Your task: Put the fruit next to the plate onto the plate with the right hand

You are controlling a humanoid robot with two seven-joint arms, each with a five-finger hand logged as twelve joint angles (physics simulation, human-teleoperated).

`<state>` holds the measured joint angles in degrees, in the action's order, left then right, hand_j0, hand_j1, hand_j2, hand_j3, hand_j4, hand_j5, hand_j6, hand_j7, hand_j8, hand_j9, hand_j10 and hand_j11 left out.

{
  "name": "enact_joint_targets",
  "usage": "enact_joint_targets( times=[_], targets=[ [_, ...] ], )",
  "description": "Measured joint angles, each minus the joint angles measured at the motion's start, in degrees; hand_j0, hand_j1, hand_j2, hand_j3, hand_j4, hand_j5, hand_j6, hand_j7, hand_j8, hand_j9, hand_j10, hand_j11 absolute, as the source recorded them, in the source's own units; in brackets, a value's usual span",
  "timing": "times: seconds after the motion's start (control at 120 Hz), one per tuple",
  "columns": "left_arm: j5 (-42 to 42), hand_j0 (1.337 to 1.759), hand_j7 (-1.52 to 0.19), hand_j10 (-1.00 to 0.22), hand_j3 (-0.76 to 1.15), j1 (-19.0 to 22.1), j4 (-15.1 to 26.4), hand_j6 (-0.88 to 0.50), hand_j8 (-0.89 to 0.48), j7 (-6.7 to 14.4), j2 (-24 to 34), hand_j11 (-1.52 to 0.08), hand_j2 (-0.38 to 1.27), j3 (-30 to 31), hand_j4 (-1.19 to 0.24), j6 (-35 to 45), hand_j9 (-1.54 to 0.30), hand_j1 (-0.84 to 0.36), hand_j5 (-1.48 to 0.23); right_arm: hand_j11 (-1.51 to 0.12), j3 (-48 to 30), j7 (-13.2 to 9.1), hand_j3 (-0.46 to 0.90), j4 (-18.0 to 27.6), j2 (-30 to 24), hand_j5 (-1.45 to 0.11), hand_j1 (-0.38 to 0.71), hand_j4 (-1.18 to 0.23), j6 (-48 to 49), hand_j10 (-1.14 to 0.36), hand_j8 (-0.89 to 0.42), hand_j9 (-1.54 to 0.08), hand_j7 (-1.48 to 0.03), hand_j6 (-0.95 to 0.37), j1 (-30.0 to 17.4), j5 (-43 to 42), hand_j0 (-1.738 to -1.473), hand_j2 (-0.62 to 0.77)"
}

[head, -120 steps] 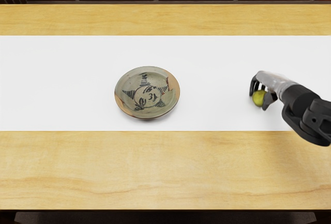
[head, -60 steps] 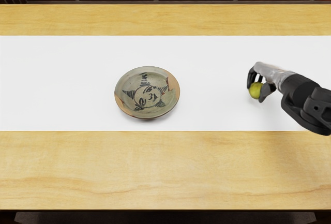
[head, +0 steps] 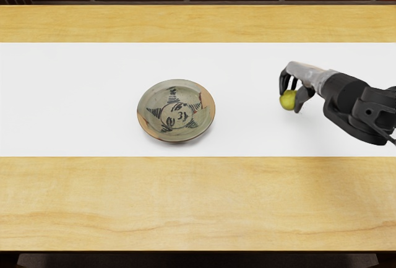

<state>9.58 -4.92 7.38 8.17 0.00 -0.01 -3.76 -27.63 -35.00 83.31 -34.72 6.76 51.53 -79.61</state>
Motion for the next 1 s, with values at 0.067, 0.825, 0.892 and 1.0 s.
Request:
enact_joint_targets(
  times=[0.067,0.825,0.892,1.0],
  targets=[
    [0.00,1.658,-0.03,-0.02,0.00,0.00,0.00,-0.02,-0.02,0.00,0.00,-0.03,0.00,0.00,-0.02,-0.01,-0.03,0.32,-0.03,-1.20,0.03,0.00,0.00,-0.06,1.17,-1.23,0.38,-0.80,0.54,-0.83,-0.38,-1.19,-1.12,-0.41,0.63,0.06,-1.658,0.60],
    [0.00,1.658,-0.03,-0.02,0.00,0.00,0.00,-0.02,-0.02,0.00,0.00,-0.03,0.00,0.00,-0.02,0.01,-0.03,0.32,-0.03,-1.20,0.65,0.01,0.00,-2.18,11.51,-1.24,0.36,-0.83,1.81,-0.85,-0.39,-1.19,-1.13,-0.41,5.43,-0.45,-1.658,0.59],
    [0.00,1.658,-0.03,-0.02,0.00,0.00,0.00,-0.02,-0.02,0.00,0.00,-0.03,0.00,0.00,-0.02,0.01,-0.03,0.32,-0.03,-1.20,0.68,0.01,0.00,-2.18,13.10,-1.24,0.37,-0.83,1.75,-0.85,-0.38,-1.19,-1.13,-0.41,5.60,-1.26,-1.658,0.59],
    [0.00,1.658,-0.03,-0.02,0.00,0.00,0.00,-0.02,-0.02,0.00,0.00,-0.03,0.00,0.00,-0.02,0.01,-0.03,0.32,-0.03,-1.20,0.69,0.02,0.00,-2.24,14.71,-1.24,0.37,-0.82,1.68,-0.85,-0.38,-1.19,-1.13,-0.41,5.95,-2.52,-1.658,0.59]
  ],
)
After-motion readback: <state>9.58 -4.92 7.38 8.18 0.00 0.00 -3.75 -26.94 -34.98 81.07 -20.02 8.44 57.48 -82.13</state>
